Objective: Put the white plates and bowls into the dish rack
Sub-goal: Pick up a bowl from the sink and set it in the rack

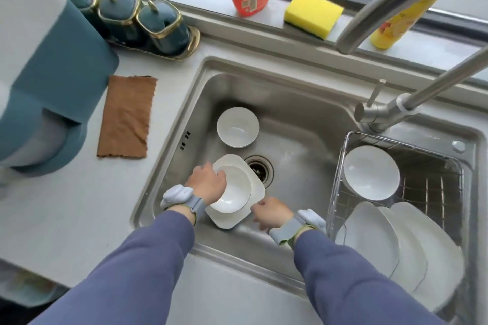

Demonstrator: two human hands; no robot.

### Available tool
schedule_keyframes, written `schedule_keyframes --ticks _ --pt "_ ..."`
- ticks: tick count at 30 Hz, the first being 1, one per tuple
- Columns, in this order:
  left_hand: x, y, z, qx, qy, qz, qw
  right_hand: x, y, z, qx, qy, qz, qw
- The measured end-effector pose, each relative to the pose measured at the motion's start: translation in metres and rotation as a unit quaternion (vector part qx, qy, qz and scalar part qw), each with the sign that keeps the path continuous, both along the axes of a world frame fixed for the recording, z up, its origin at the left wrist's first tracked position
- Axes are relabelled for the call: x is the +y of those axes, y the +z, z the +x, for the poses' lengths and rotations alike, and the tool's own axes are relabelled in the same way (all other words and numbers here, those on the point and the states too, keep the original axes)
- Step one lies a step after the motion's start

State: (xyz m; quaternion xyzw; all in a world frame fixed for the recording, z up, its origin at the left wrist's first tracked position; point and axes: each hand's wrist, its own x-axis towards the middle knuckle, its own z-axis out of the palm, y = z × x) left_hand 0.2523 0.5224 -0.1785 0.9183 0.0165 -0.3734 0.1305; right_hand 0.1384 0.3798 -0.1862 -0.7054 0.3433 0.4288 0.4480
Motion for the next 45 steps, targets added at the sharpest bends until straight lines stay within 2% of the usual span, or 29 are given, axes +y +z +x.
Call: schedule_keyframes --ticks 3,6,10,18,23,30,32,34,39,45 --pt "0.006 -0.016 0.001 0.049 0.016 -0.004 0.999 0.012 -0.017 0.004 0.022 -0.106 0.029 0.994" --pt "0.006 -0.026 0.004 0.092 0.031 -0.046 0.994 0.025 -0.023 0.01 0.027 -0.214 0.053 0.975" --pt "0.002 -0.028 0.01 0.104 0.048 -0.065 0.991 0.037 -0.024 0.015 0.009 -0.279 0.089 0.956" --pt "-0.002 0.002 0.005 0.073 0.042 -0.089 0.992 0.034 -0.012 0.008 -0.067 -0.221 0.007 0.973" --pt "-0.015 0.049 -0.001 0.017 0.004 -0.111 0.994 0.015 0.037 0.015 -0.115 -0.137 -0.131 0.975" --pt "-0.061 0.138 -0.015 -0.045 -0.087 -0.118 0.988 -0.036 0.119 0.009 -0.182 -0.104 -0.2 0.957" --pt "-0.077 0.153 -0.024 -0.069 -0.067 -0.161 0.982 -0.059 0.138 -0.001 -0.206 -0.086 -0.237 0.945" --pt "-0.094 0.163 -0.038 -0.081 0.004 -0.23 0.97 -0.084 0.153 -0.013 -0.216 -0.065 -0.282 0.933" --pt "-0.145 0.161 -0.084 0.085 0.138 -0.357 0.92 -0.144 0.179 -0.048 -0.199 -0.12 -0.296 0.927" --pt "-0.211 0.142 -0.132 0.227 0.275 -0.409 0.84 -0.2 0.165 -0.088 -0.134 -0.141 -0.3 0.934"
